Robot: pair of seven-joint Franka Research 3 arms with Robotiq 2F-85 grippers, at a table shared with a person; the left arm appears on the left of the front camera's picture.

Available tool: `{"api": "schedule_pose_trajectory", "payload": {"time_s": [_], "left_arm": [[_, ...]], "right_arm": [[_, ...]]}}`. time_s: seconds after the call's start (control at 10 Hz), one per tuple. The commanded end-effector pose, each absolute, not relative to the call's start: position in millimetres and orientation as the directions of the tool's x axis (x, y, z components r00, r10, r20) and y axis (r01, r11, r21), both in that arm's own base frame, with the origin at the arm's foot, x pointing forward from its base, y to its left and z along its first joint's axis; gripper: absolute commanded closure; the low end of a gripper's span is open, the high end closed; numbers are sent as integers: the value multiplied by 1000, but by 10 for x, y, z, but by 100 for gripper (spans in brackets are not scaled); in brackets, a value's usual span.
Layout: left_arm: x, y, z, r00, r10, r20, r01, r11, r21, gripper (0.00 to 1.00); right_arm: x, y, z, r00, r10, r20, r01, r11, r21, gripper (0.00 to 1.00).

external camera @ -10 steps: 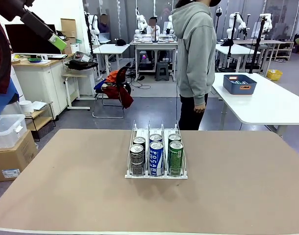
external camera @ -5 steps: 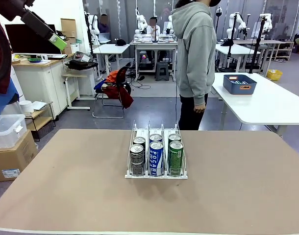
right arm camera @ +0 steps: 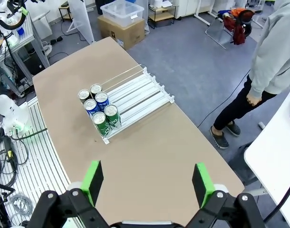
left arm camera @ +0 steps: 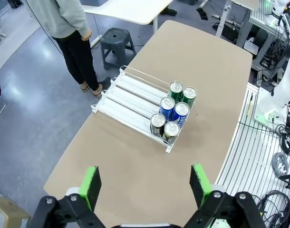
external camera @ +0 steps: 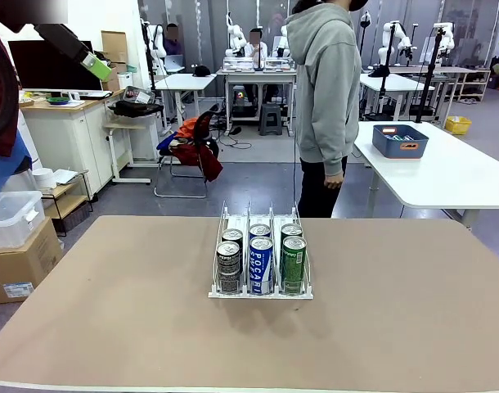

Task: Fill the beverage cans into the dispenser.
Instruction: Pick up the Ionic drink handed by the human.

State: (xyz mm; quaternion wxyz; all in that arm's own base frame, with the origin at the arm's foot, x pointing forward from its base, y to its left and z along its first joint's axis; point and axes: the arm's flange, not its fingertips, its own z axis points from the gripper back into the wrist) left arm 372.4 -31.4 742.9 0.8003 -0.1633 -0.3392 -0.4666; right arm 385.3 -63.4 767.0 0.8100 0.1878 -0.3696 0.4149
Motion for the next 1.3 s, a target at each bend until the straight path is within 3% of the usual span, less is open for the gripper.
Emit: {"api": "schedule_pose_trajectory", "payload": {"time_s": [0.0, 1.2], "left_arm": [[3703, -317, 7417, 354, -612, 707, 842, 537, 44, 0], [3724, -314, 7429, 334, -636, 695, 858, 511, 55, 0]], "right_arm": [[3875, -616, 7658, 363, 542, 758, -836, 549, 9, 0], [3853, -634, 7670, 383, 533, 755, -811, 585, -3, 0]]}}
